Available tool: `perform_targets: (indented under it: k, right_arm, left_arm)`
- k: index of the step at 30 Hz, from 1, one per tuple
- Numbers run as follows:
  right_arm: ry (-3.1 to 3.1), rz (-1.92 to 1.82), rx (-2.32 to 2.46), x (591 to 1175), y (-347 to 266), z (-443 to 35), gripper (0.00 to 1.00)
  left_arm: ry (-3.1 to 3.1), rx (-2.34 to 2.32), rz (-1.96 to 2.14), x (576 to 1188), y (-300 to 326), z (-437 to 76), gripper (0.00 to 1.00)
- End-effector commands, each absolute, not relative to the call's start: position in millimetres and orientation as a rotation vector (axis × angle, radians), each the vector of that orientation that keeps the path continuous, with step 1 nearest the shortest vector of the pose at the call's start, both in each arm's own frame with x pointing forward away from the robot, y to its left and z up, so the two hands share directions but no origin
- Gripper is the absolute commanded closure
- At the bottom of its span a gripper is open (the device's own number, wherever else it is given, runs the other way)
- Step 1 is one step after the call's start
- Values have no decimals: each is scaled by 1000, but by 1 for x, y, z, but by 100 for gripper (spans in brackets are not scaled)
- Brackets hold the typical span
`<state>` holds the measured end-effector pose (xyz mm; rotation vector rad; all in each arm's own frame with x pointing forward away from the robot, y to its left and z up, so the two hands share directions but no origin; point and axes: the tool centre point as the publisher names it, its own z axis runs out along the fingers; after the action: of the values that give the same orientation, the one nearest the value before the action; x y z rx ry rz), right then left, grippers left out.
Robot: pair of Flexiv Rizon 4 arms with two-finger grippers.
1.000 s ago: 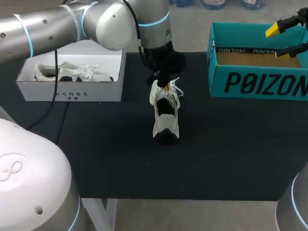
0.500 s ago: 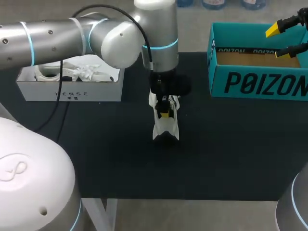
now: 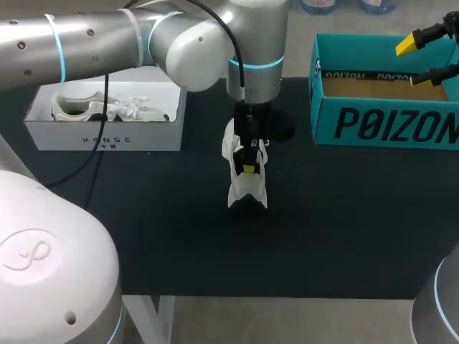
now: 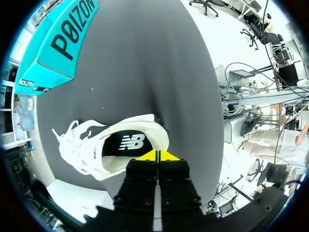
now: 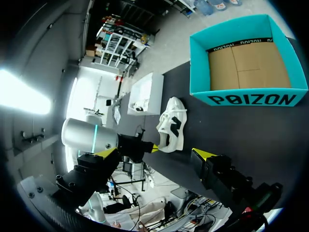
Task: Take the shoe out of the shoebox, open the shoe tongue, remove and reinsert the insole, then place the shoe into the shoebox
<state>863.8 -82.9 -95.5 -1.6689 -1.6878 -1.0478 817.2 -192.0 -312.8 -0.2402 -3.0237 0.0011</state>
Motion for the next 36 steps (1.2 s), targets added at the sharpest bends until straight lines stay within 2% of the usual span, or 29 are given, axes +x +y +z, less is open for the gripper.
perform_targets:
  k: [1, 14, 17, 19, 21, 22, 28, 32, 35, 36]
  right_arm:
    - [-1688, -1047, -1672, 863, -83, -96, 0]
    - [-1688, -1047, -1672, 863, -83, -96, 0]
    - [-1688, -1047, -1672, 863, -83, -96, 0]
    - [-1688, -1047, -1672, 863, -83, -96, 0]
    - [-1688, -1047, -1672, 863, -83, -96, 0]
    - [-1688, -1047, -1672, 863, -83, -96, 0]
    - [-1688, -1047, -1672, 863, -83, -96, 0]
    - [-1688, -1047, -1672, 863, -83, -96, 0]
    - [-1688, -1047, -1672, 863, -83, -96, 0]
    - [-1688, -1047, -1672, 863, -83, -96, 0]
  left_arm:
    - [-3024, -242, 2, 817, -191, -313, 100]
    - [-3059, -215, -76, 814, -188, -313, 100]
    - [-3078, -211, -28, 815, -184, -319, 63]
    - [-3084, -196, -1, 817, -182, -321, 62]
    - [-3086, -210, 12, 818, -184, -321, 55]
    - [-3085, -214, 7, 818, -184, -320, 46]
    - [-3113, -223, 12, 821, -182, -331, 20]
    - [-3115, -231, 35, 823, -189, -340, 23]
    - [-3131, -227, 55, 819, -194, -347, 36]
    - [-3133, -230, 60, 818, -196, -350, 49]
